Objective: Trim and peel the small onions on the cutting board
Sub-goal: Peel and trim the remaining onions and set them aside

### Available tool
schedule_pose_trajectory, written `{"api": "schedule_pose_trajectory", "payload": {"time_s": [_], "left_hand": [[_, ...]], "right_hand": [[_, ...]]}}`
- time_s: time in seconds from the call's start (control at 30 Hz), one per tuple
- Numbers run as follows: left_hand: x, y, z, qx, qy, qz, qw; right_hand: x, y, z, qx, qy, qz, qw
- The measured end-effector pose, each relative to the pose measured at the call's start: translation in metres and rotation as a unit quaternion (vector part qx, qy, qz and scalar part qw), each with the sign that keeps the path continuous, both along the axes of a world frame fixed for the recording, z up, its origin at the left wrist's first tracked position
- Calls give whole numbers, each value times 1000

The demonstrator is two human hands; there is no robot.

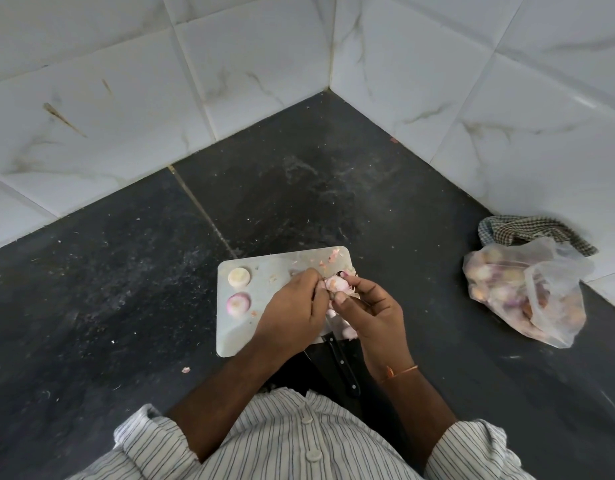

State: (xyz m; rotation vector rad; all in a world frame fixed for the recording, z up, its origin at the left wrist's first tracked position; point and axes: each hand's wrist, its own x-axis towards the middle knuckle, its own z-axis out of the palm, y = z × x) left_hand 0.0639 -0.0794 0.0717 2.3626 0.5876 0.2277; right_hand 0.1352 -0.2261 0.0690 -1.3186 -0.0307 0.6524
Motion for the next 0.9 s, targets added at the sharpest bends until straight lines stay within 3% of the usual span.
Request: {"api": "schedule_pose_trajectory", "payload": {"time_s": [0.37, 0.47, 0.57, 0.63, 0.8, 0.9], "left_hand": [[1, 8, -3, -45, -12, -28, 999], [1, 3, -1, -132, 3, 11, 991], [4, 1, 2, -270, 1, 87, 959], [4, 6, -2, -301, -1, 112, 947], [2, 14, -12, -278, 45, 129, 951], [2, 20, -22, -226, 74, 77, 968]], "right_hand": [[4, -4, 0, -7, -10, 20, 1000], [4, -3, 3, 10, 0, 16, 1000], [4, -5, 1, 52, 37, -3, 998], [7, -7, 0, 79, 70, -8, 994], [13, -15, 2, 124, 126, 12, 984], [16, -19, 0, 131, 145, 5, 981]]}}
